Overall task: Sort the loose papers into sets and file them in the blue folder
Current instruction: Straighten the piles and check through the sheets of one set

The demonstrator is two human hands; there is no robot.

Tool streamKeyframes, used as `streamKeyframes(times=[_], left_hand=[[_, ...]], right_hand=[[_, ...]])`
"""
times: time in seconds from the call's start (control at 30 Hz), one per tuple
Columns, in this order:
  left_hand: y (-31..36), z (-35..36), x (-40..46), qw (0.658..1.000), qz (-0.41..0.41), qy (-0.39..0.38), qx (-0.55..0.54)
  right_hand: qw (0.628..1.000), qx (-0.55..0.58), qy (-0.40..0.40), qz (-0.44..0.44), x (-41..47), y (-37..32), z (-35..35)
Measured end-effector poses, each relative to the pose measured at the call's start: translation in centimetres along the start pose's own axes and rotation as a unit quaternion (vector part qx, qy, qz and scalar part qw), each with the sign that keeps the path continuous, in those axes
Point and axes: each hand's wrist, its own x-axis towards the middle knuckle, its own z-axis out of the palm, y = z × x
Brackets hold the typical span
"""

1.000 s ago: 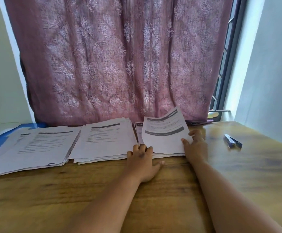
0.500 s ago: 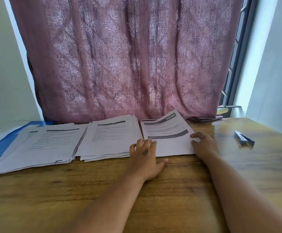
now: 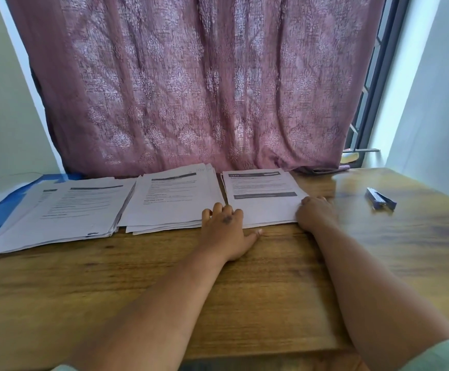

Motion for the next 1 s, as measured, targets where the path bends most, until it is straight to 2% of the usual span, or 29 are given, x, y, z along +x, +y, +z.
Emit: streamKeyframes(times=[0.2,0.37,0.43,0.6,0.7,0.77,0.83,0.93,1.0], left_hand=[[0.1,-0.1,0.0,0.999,0.009,-0.031,0.003],[0.0,-0.1,0.0,1.0,0.017,-0.015,-0.012],[-0.2,0.1,0.0,0.999,0.03,0.01,-0.02],[-0.8,-0.2,-0.2,0.99,0.047,0.112,-0.076],[-1.8,-1.1,-1.0,0.969,0.02,0.193,-0.153],[-3.2,-2.1,-2.2,0.954,-0.009,0.221,-0.2],[-5.5,-3.2,-4.0,0.947,-0.047,0.223,-0.227],[-10.8,-4.7,-7.2,0.948,-0.113,0.204,-0.216],[-15.6,-5.7,-9.6,0.95,-0.174,0.192,-0.174]], right_hand=[[0.999,0.025,0.016,-0.013,0.0,0.4,-0.5],[0.996,0.085,0.011,-0.021,0.1,0.5,-0.3],[0.993,0.109,0.033,-0.025,-0.1,0.5,-0.3],[0.982,0.121,0.1,-0.103,-2.9,-0.4,-1.2],[0.962,0.164,0.133,-0.174,-6.0,-2.0,-1.8],[0.943,0.196,0.149,-0.225,-7.9,-3.5,-1.9],[0.933,0.189,0.146,-0.268,-9.3,-5.2,-1.6],[0.937,0.15,0.099,-0.301,-10.8,-8.1,-1.2],[0.929,0.194,0.067,-0.307,-12.0,-11.1,-0.7]])
